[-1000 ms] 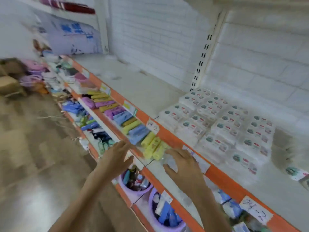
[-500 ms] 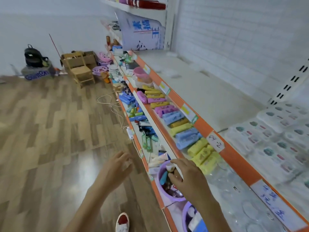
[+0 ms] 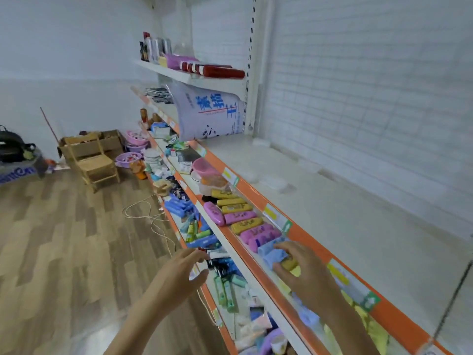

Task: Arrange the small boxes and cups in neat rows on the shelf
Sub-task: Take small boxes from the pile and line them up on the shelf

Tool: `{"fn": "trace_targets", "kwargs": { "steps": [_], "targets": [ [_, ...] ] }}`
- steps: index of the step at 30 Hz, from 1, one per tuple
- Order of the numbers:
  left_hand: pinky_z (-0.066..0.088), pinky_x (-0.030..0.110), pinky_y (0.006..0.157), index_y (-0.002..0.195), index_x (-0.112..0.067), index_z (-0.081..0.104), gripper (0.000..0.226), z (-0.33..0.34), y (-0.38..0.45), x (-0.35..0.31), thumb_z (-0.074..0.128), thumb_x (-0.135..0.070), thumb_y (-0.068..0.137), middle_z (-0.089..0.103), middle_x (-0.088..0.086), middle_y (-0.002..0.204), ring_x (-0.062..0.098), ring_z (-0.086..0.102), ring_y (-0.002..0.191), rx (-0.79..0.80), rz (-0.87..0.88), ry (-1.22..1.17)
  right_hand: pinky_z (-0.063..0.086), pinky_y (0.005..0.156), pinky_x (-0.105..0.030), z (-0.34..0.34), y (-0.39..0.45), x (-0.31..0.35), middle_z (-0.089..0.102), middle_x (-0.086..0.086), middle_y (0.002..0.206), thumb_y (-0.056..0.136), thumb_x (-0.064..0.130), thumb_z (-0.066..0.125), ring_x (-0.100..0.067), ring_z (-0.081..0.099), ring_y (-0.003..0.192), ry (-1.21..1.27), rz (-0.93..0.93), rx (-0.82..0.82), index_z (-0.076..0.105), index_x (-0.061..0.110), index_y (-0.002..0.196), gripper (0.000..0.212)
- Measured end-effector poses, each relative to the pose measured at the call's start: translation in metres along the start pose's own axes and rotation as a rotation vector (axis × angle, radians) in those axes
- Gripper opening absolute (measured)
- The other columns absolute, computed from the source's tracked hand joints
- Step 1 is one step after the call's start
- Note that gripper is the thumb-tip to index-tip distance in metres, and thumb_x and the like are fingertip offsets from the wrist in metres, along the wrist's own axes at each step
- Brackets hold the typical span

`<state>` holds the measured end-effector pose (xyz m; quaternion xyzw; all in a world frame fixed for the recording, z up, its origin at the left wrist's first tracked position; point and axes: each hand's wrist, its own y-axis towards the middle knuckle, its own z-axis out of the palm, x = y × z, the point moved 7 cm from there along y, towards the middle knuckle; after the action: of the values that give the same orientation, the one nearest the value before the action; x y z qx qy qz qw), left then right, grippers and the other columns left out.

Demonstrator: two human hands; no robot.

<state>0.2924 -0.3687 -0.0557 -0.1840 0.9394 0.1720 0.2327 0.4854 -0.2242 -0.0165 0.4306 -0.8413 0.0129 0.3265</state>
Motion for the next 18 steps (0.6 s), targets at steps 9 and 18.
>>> {"fn": "trace_targets", "kwargs": {
  "steps": [9,18],
  "targets": [
    [0.041,0.026,0.094,0.12,-0.022,0.055,0.031,-0.01,0.188,-0.008,0.056,-0.028,0.089,0.051,-0.008,0.12,0.009,0.047,0.113,0.062,0.233,-0.039,0.037,0.089,-0.022,-0.036,0.155,-0.035,0.051,0.017,0.114,0.086,0.03,0.061,-0.006,0.048,0.109,-0.152,-0.025,-0.097,0.056,0.028,0.117,0.032],
    [0.028,0.034,0.107,0.134,-0.031,0.041,0.059,0.05,0.352,0.011,0.062,-0.046,0.082,0.031,0.0,0.142,0.021,0.028,0.131,0.333,0.286,0.229,0.032,0.101,-0.032,0.012,0.277,-0.105,0.039,0.007,0.137,0.079,0.05,0.062,-0.014,0.035,0.124,-0.357,0.021,0.281,0.039,0.033,0.133,0.061]
  ]
}}
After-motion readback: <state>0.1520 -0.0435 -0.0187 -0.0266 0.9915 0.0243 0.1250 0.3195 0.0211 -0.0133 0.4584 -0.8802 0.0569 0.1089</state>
